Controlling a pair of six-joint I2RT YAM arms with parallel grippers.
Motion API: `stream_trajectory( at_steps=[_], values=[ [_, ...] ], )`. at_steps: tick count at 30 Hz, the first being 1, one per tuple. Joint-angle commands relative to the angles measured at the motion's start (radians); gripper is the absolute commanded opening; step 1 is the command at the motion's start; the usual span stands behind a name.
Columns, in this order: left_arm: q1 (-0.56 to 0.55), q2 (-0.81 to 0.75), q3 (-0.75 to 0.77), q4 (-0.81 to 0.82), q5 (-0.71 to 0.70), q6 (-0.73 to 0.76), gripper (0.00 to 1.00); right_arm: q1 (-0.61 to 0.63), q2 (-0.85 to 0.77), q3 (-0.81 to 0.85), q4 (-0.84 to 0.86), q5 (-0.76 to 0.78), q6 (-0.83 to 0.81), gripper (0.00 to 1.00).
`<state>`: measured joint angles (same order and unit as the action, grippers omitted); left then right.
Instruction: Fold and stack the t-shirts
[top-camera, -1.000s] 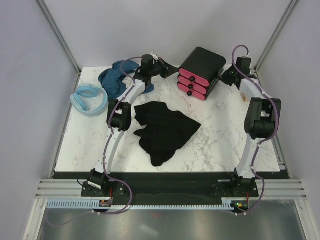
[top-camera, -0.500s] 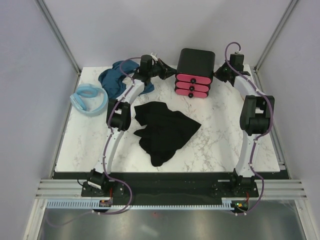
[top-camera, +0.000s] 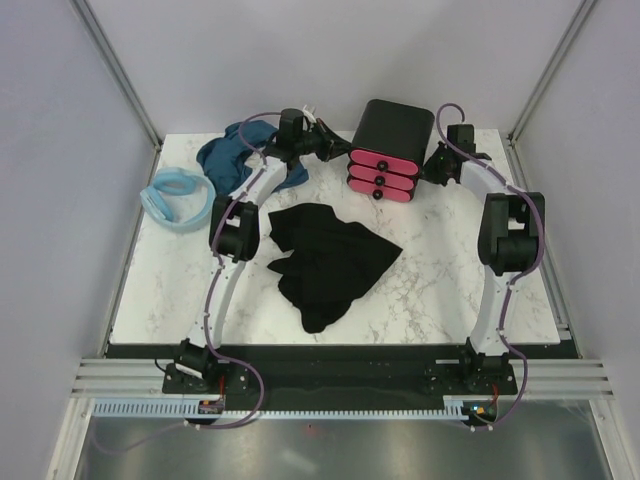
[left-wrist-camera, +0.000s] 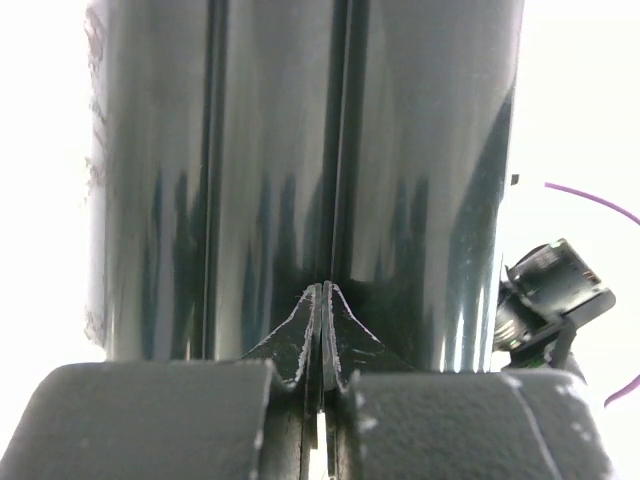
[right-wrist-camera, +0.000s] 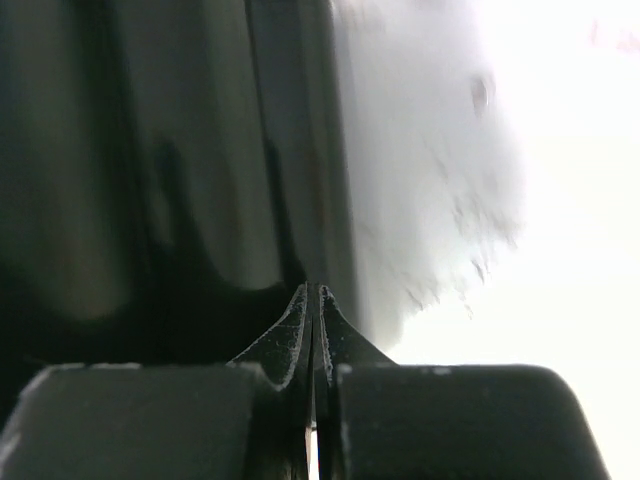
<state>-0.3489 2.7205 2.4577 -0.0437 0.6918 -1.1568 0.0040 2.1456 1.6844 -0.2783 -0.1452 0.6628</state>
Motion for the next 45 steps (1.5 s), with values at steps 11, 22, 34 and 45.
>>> stream_trajectory(
  at_steps=[11, 22, 34, 45],
  values=[
    [-0.213, -0.116, -0.049, -0.206, 0.239, 0.201, 0.02, 0.203, -0.150, -0.146, -0.039, -0.113, -0.009, 0.00],
    [-0.280, -0.223, -0.184, -0.404, 0.200, 0.370, 0.02, 0.266, -0.302, -0.296, -0.035, -0.048, 0.032, 0.00],
    [-0.361, -0.303, -0.233, -0.576, 0.106, 0.511, 0.02, 0.341, -0.536, -0.526, -0.025, 0.093, 0.156, 0.00],
    [-0.472, -0.300, -0.181, -0.699, 0.080, 0.601, 0.02, 0.416, -0.811, -0.756, -0.044, 0.262, 0.354, 0.00]
  ],
)
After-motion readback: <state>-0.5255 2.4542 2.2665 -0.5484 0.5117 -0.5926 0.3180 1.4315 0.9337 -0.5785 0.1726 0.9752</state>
